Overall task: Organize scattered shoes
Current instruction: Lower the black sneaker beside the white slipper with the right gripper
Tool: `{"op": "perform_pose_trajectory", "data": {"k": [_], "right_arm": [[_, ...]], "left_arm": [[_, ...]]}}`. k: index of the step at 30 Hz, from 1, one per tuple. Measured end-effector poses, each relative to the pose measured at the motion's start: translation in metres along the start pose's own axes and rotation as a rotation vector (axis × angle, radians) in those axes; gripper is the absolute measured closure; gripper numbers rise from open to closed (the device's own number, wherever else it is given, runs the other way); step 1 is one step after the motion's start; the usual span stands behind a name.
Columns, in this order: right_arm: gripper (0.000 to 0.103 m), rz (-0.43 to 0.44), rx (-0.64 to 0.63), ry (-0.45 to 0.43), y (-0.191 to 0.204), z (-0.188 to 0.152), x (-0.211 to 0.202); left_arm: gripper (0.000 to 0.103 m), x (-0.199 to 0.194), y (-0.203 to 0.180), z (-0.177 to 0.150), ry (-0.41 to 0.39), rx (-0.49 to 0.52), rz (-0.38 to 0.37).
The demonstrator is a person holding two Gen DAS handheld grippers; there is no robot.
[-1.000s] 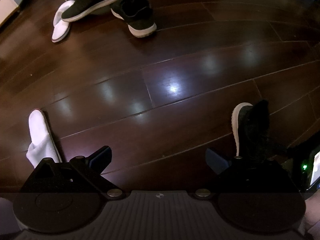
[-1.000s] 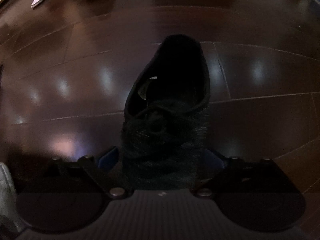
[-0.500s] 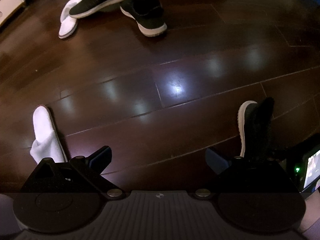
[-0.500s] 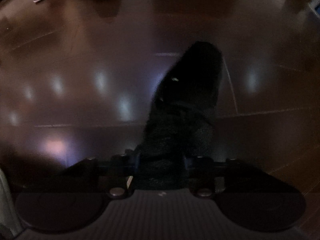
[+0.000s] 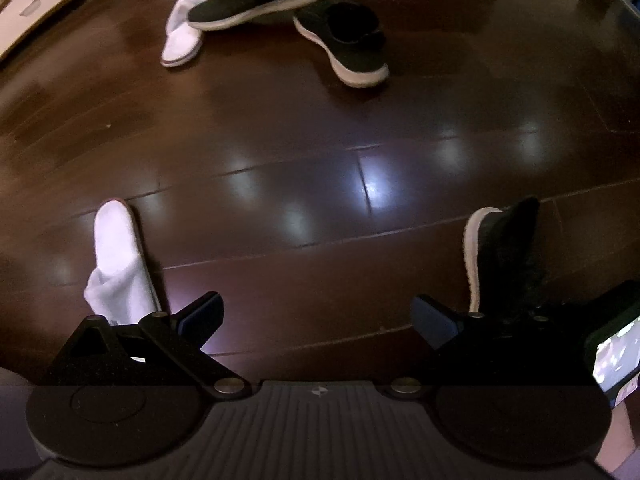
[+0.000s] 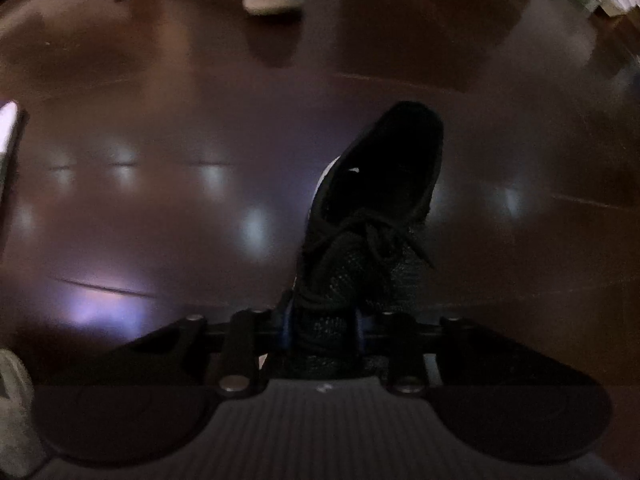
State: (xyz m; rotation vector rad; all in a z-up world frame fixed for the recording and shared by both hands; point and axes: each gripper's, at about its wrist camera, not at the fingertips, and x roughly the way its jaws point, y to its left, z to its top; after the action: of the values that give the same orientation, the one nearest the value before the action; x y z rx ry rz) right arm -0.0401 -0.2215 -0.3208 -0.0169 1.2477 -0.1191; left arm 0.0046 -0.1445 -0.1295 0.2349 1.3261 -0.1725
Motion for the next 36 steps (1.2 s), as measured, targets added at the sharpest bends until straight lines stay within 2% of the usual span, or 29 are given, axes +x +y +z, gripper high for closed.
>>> {"op": "perform_pose_trajectory", "data": {"k": [11, 17, 22, 24, 36], "right_arm": [[0.075, 0.082, -0.089, -0.045, 0.049, 0.048, 0.005], [0.075, 0.068, -0.126, -0.046, 0.043, 0.062, 0.000], [0.075, 0.058, -0.170, -0.051, 0.058, 0.056, -0.014], [0.075, 0.050, -0.171, -0.048, 0.062, 0.068, -0.002], [0.075, 0.016, -0.212, -0.053, 0.057, 0.072, 0.001]], "left_arm": [[0.002, 0.001, 0.050, 0.011, -0.018, -0.148, 0.053], [0.002, 0.005, 0.074, 0.017, -0.004, -0.211, 0.065], [0.002, 0.003, 0.080, 0.018, -0.013, -0.227, 0.071], [0.002, 0.005, 0.083, 0.019, -0.010, -0.234, 0.076], [0.002, 0.009, 0.087, 0.020, 0.013, -0.253, 0.071]]}}
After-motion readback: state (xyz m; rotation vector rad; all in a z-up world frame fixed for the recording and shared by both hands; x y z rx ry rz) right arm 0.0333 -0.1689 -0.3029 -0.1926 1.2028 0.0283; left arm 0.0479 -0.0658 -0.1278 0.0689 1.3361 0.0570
